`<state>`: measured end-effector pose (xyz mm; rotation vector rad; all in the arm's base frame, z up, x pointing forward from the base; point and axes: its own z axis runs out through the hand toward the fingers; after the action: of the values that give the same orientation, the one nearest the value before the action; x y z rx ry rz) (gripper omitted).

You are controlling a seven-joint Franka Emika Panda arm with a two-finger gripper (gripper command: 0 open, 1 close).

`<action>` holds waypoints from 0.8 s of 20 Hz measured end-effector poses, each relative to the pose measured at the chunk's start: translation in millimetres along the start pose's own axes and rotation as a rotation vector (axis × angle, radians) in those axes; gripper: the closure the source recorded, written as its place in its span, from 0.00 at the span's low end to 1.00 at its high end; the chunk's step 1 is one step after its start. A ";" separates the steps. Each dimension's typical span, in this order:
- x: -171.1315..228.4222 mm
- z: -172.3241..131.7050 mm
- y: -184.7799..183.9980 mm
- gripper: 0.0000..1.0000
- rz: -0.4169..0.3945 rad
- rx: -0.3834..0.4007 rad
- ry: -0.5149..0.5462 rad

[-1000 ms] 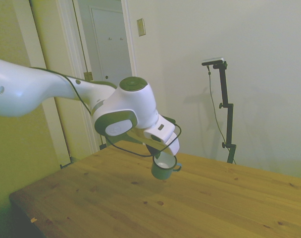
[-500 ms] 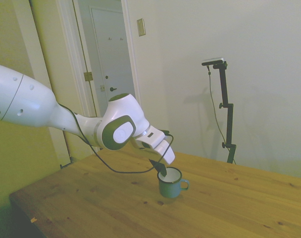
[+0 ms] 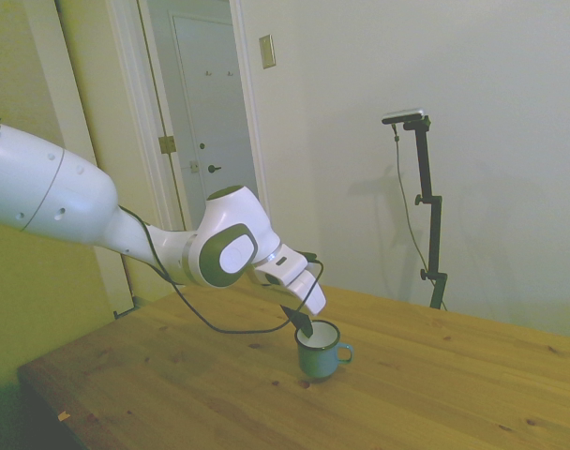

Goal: Flip the mug upright

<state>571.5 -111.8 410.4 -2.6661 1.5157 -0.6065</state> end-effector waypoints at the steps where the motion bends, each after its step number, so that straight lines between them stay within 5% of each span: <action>1: -0.6 3.4 -1.6 1.00 -0.001 -0.002 -0.002; 2: -1.2 6.0 -2.8 1.00 -0.001 -0.003 -0.003; 3: -2.0 8.4 -3.5 0.00 0.003 -0.003 -0.005; 16: -4.3 18.7 -5.5 0.00 0.025 -0.003 -0.010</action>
<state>580.5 -108.6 392.8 -2.6446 1.5460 -0.5883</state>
